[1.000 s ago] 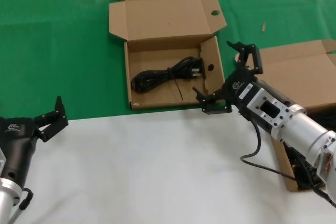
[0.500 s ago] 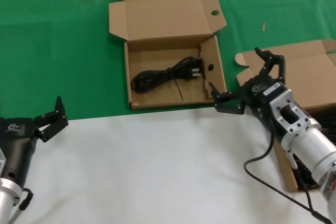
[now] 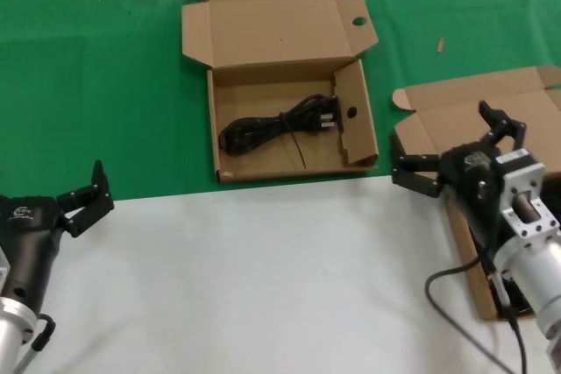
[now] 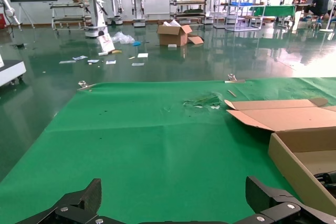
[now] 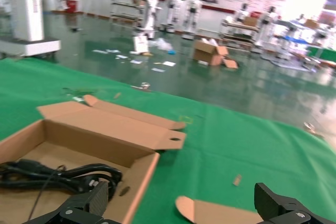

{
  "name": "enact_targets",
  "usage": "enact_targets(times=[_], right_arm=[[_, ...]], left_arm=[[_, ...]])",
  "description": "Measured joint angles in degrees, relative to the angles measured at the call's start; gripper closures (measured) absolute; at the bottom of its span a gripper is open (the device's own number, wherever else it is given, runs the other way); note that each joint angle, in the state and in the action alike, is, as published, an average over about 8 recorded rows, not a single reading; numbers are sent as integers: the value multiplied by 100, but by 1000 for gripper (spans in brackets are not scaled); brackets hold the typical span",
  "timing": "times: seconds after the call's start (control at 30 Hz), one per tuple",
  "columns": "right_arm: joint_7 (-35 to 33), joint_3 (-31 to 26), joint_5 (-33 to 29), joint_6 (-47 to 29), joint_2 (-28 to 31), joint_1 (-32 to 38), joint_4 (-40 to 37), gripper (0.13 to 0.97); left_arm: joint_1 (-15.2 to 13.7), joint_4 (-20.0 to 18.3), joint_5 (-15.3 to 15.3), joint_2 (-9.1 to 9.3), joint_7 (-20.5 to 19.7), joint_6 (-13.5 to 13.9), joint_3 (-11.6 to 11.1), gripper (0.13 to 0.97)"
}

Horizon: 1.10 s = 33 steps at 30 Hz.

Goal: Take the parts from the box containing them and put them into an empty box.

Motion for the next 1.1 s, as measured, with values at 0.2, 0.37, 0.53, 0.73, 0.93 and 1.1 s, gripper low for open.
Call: enact_targets(times=[0.2,0.37,0.53,0.73,0.93,1.1], right_arm=[[388,137,71,331,-65,-278,198,129],[541,191,99,461,-90,-386,276,129],[554,196,101,473,-92,-396,283,129],[555,196,101,473,-92,-397,283,129],[555,196,101,473,-92,-397,283,129],[555,196,101,473,-92,-397,283,129]], left_arm=[[0,0,0,0,0,0,0,132],[0,0,0,0,0,0,0,132],[0,0,0,0,0,0,0,132],[0,0,0,0,0,0,0,132],[0,0,0,0,2,0,0,132],[0,0,0,0,3,0,0,132]])
